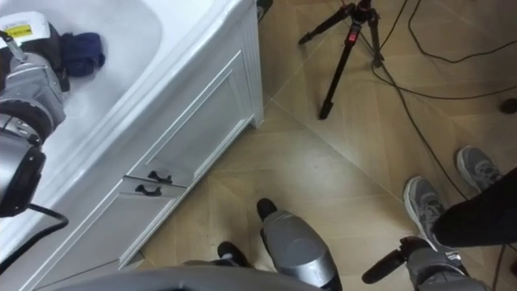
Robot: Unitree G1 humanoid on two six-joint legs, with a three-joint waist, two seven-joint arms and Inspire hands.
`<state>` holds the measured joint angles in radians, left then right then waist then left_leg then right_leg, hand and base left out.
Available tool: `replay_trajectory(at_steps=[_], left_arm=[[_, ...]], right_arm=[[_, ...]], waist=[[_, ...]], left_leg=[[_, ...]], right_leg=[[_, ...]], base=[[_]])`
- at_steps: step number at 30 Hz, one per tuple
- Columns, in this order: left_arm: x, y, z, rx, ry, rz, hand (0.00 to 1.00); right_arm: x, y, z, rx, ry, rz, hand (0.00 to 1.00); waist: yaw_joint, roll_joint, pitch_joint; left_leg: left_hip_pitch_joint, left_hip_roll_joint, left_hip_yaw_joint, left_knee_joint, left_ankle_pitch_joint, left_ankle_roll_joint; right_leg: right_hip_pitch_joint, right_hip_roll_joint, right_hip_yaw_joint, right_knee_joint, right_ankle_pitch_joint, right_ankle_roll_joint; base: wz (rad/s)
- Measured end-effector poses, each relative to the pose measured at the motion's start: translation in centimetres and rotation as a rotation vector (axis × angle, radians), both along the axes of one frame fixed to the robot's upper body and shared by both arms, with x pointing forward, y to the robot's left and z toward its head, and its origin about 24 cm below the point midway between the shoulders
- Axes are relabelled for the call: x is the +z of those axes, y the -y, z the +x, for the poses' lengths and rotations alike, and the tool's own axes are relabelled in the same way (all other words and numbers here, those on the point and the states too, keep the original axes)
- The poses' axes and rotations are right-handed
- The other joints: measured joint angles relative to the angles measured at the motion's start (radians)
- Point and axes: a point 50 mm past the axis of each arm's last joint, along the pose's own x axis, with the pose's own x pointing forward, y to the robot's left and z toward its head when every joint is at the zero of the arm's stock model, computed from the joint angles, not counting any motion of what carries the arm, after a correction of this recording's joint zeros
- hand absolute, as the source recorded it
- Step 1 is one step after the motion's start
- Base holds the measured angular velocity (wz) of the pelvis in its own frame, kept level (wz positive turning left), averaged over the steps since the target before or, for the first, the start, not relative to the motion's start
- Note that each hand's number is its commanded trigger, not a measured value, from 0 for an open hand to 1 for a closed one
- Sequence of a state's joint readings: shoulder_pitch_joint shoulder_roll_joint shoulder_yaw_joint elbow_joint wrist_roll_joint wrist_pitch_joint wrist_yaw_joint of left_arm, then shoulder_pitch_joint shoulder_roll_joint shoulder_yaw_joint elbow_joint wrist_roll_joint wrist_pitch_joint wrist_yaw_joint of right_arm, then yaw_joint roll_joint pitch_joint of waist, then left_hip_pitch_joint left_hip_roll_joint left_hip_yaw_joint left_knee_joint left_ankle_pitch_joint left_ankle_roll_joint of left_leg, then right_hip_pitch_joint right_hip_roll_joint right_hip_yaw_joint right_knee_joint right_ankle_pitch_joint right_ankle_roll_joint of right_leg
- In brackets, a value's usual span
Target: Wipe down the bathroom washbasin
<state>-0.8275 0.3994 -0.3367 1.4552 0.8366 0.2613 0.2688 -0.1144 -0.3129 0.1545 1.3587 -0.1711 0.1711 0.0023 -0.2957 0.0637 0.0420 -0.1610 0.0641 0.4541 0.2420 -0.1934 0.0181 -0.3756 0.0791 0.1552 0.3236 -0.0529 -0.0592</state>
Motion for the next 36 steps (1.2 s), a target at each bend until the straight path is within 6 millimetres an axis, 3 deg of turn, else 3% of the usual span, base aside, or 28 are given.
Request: replay_trajectory(at_steps=[2,4,7,12,17,19,22,26,27,36], left_arm=[[-0.5,-0.2,-0.4,0.012,-0.023,-0.003,1.00],[-1.8,-1.1,-1.9,0.036,-0.070,0.002,1.00],[-3.3,-2.3,-3.8,0.080,-0.124,-0.007,1.00],[-4.2,-3.5,-5.3,0.104,-0.163,0.012,1.00],[-5.3,-3.7,-6.7,0.100,-0.190,0.020,1.00],[-6.1,-4.2,-7.9,0.107,-0.211,0.022,1.00],[-6.2,-4.6,-8.4,0.113,-0.197,0.018,1.00],[-6.5,-4.9,-9.2,0.122,-0.194,0.017,1.00],[-6.8,-5.1,-9.7,0.126,-0.203,0.020,1.00],[-7.2,-5.3,-10.9,0.074,-0.190,0.081,1.00]], right_arm=[[-0.1,0.0,-0.3,0.000,-0.001,0.002,0.00],[-0.1,0.1,-0.7,-0.004,-0.006,-0.004,0.00],[-0.1,0.1,-0.8,-0.004,-0.002,-0.011,0.00],[-0.1,0.3,-1.1,-0.027,0.001,-0.026,0.00],[-0.2,0.3,-1.5,-0.019,-0.014,-0.040,0.00],[-0.2,0.3,-1.7,-0.007,-0.025,-0.046,0.00],[-0.2,0.3,-1.7,-0.008,-0.025,-0.045,0.00],[-0.2,0.3,-1.5,-0.007,-0.020,-0.044,0.00],[-0.2,0.3,-1.5,-0.006,-0.021,-0.043,0.00],[-0.1,0.6,-1.9,-0.010,-0.037,-0.058,0.00]], waist=[[-0.001,0.000,-0.0002],[0.004,0.000,-0.0091],[0.016,-0.005,-0.0117],[0.039,-0.018,-0.0201],[0.058,-0.014,-0.0274],[0.070,-0.009,-0.0375],[0.102,-0.010,-0.0385],[0.114,-0.018,-0.0408],[0.123,-0.020,-0.0492],[0.143,-0.009,-0.0512]], left_leg=[[0.010,0.000,-0.020,-0.001,0.003,-0.003],[0.022,0.001,-0.027,-0.004,0.007,-0.008],[0.031,-0.004,-0.037,-0.005,0.012,-0.013],[0.039,-0.003,-0.076,-0.005,0.022,-0.019],[0.051,0.002,-0.110,-0.015,0.027,-0.023],[0.065,0.000,-0.115,-0.034,0.029,-0.027],[0.072,0.002,-0.118,-0.038,0.031,-0.030],[0.089,0.006,-0.134,-0.041,0.034,-0.036],[0.095,0.009,-0.134,-0.042,0.032,-0.039],[0.114,0.012,-0.221,-0.038,0.040,-0.059]], right_leg=[[0.018,-0.003,-0.016,-0.004,-0.002,-0.003],[0.032,-0.003,-0.023,-0.012,-0.005,-0.008],[0.042,-0.001,-0.028,-0.013,-0.008,-0.010],[0.066,0.001,-0.040,-0.024,-0.008,-0.008],[0.110,0.001,-0.068,-0.061,0.004,-0.012],[0.121,-0.001,-0.079,-0.065,0.003,-0.015],[0.127,-0.001,-0.089,-0.066,0.003,-0.023],[0.149,-0.001,-0.108,-0.068,-0.006,-0.033],[0.155,0.002,-0.107,-0.068,-0.008,-0.037],[0.193,0.010,-0.141,-0.087,-0.023,-0.053]], base=[[0.21],[0.10],[0.06],[0.14],[0.17],[0.08],[0.02],[0.12],[0.00],[0.09]])
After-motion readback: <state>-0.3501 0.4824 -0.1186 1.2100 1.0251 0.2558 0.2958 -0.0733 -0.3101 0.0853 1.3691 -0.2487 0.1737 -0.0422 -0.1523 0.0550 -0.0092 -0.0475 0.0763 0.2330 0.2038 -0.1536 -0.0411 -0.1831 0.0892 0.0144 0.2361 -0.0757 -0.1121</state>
